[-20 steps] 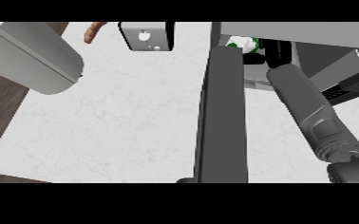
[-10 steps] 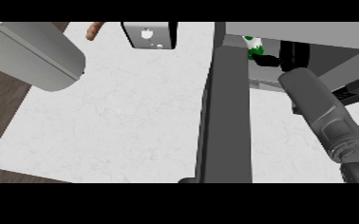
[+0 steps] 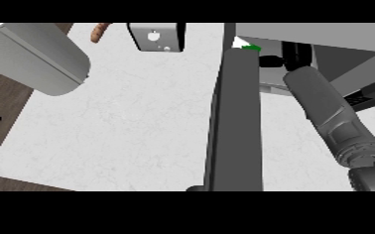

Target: Pick up the milk, place it into the microwave and close the microwave

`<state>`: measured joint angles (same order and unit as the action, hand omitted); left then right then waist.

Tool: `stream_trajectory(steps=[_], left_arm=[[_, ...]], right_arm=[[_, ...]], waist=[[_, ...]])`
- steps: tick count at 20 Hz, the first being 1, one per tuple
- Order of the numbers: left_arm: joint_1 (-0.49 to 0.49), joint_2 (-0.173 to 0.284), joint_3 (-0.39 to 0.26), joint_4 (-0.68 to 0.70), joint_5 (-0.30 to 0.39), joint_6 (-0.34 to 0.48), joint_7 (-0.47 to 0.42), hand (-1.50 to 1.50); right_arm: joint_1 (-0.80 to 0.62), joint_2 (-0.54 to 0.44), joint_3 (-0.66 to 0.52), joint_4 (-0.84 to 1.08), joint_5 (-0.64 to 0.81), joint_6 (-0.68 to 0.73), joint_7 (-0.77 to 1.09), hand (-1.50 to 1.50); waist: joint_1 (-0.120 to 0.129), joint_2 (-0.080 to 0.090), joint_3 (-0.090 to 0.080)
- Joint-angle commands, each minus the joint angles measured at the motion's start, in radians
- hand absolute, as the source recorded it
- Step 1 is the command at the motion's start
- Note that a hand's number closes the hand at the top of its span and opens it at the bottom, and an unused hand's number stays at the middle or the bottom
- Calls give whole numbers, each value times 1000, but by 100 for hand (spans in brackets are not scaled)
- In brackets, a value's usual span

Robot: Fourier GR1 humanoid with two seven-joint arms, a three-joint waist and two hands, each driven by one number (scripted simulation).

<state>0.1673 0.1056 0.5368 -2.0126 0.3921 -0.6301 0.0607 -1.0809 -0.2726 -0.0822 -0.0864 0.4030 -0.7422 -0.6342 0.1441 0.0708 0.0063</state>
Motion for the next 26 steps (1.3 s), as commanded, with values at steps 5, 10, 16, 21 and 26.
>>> stream_trajectory(steps=[5,10,16,21,26], left_arm=[[-17,-6,-66,34,-9,-51,-3,-150],[-23,-11,-103,25,-23,-77,-10,-150],[-25,-51,-160,37,-36,-96,-23,-150],[-53,-93,-232,12,-66,-56,26,150],[-53,-101,-303,-16,-73,-39,78,150]], right_arm=[[2,39,-67,-23,-72,167,-82,-150],[28,44,-127,-34,-136,299,-149,-150],[68,69,-203,-31,-217,442,-205,-150],[133,78,-232,-20,-250,553,-253,-150],[214,127,-232,-28,-267,710,-309,-150]], waist=[[-20,-9,1],[-44,-24,0],[-63,-33,-2],[-83,-41,-2],[-118,-60,-4]])
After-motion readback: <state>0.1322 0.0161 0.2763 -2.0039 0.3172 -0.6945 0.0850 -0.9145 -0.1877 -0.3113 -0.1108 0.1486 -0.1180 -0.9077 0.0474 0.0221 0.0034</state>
